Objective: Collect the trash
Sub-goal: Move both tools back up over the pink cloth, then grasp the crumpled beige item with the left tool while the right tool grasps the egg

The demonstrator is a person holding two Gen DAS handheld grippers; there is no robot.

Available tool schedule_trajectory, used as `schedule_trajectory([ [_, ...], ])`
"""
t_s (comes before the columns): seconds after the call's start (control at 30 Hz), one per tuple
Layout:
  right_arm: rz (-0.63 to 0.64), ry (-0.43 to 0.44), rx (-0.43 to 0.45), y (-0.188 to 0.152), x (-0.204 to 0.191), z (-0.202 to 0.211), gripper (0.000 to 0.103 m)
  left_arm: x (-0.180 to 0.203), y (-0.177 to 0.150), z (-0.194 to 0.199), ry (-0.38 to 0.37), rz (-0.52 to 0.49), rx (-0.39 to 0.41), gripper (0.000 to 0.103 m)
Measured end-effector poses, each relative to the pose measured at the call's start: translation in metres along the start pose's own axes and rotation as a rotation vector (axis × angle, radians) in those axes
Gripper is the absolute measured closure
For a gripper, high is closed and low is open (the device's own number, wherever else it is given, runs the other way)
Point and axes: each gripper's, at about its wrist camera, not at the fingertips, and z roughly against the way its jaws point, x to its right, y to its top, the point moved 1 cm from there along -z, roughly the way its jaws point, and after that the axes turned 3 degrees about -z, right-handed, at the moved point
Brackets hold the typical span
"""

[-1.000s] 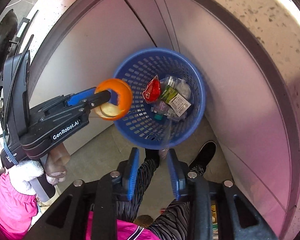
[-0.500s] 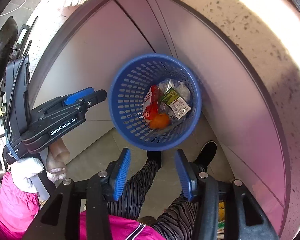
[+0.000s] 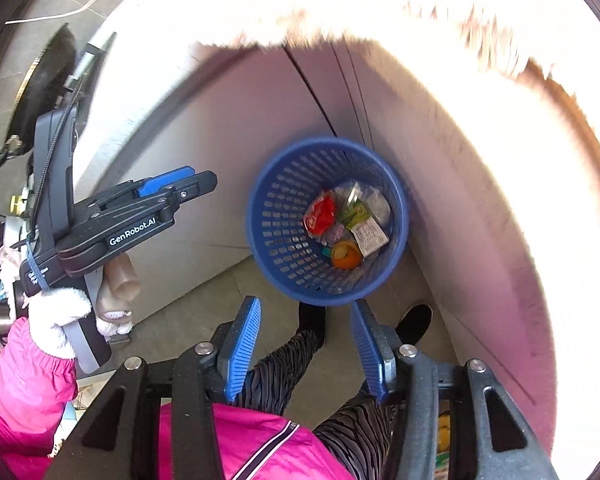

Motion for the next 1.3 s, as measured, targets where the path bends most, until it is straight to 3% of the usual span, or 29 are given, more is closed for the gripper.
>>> schedule_trajectory([
  [0.43,0.116,0.047,0.224,0.035,-0.008,0.093,0.040,0.013,0.069,0.064,-0.035,0.040,0.188,0.068],
  [0.53,0.134,0.036,0.274,0.047,-0.003,0.110,0.038,0.020,0.089,0.069,-0.026,0.045,0.233,0.044],
  [0.6,0.138,0.039,0.303,0.055,0.003,0.119,0.036,0.024,0.103,0.072,-0.033,0.047,0.255,0.043],
  [0.77,0.148,-0.005,0.383,0.086,0.025,0.142,0.028,0.041,0.142,0.064,-0.028,0.020,0.285,0.043],
  [1.0,0.162,-0.087,0.491,0.150,0.055,0.163,0.028,0.059,0.206,0.051,-0.046,0.014,0.337,0.043],
  [1.3,0.173,-0.097,0.549,0.222,0.088,0.165,0.028,0.066,0.282,0.021,-0.112,0.072,0.346,0.043],
])
